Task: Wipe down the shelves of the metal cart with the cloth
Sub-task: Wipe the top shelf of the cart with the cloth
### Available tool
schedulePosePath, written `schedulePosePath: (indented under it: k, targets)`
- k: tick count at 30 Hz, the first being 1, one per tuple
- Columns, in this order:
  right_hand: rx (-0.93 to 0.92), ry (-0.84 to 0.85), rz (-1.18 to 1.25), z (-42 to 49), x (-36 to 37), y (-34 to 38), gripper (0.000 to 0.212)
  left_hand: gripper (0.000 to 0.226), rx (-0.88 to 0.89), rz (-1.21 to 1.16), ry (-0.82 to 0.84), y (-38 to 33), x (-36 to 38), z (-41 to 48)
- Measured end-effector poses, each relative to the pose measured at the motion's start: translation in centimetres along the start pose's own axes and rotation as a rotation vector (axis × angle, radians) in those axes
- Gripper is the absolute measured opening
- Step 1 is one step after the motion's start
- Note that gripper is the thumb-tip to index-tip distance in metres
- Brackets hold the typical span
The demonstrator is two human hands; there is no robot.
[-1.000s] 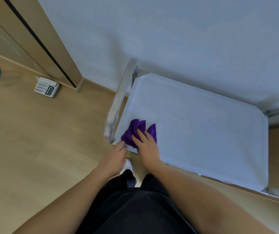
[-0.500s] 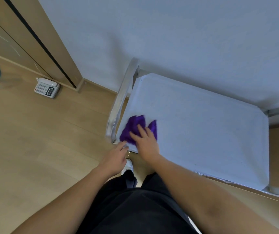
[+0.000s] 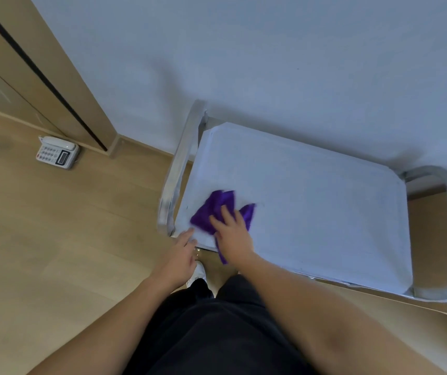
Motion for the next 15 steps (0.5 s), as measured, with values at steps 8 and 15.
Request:
schedulePosePath:
  k: [8,15]
  targets:
    - [0.051,-0.018,-0.006,0.0,-1.2,-4.0,0.053,0.042,-0.011,0.048,0.047,0.3,0.4,0.0]
    - [0.250,-0.012,0.015,-0.8,-1.5,-7.3,0.054,0.042,-0.045,0.045,0.076,-0.7,0.7,0.8]
Point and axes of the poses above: each hand's wrist, its own z-axis towards the middle knuckle, its own x-axis out of the palm, y = z × x, the point moved 8 cm from there along z, towards the middle knuckle, and after that the axes turned 14 degrees about x, right-handed, at the moved point
